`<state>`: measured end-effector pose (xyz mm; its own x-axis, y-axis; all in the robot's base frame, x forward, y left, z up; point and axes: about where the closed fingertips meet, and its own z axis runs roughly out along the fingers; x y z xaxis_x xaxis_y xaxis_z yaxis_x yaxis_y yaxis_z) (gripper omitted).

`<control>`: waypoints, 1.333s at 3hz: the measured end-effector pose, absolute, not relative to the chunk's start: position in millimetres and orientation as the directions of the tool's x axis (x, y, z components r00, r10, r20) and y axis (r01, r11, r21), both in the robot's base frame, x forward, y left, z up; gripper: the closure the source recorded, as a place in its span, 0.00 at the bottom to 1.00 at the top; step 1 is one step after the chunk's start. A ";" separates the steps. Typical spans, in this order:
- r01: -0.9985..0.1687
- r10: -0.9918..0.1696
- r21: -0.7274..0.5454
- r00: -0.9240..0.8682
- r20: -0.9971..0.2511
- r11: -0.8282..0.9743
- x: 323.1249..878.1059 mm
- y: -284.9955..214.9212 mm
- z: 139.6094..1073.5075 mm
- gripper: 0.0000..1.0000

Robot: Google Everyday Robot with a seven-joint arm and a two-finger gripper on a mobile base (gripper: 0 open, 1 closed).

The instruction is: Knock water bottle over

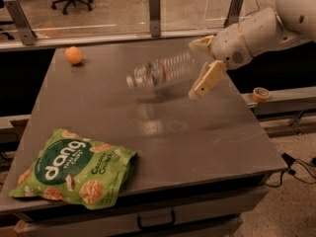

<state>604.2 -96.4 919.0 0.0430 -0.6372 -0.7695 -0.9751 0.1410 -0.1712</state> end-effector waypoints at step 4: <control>-0.965 -0.637 -0.216 0.076 -0.767 0.145 588.0 -113.6 942.7 0.00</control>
Offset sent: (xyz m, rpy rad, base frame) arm -0.0354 -0.0044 0.0161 0.0374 -0.0003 0.0247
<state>588.0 -113.6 942.7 0.0764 -0.6368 -0.7672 -0.9655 0.1449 -0.2164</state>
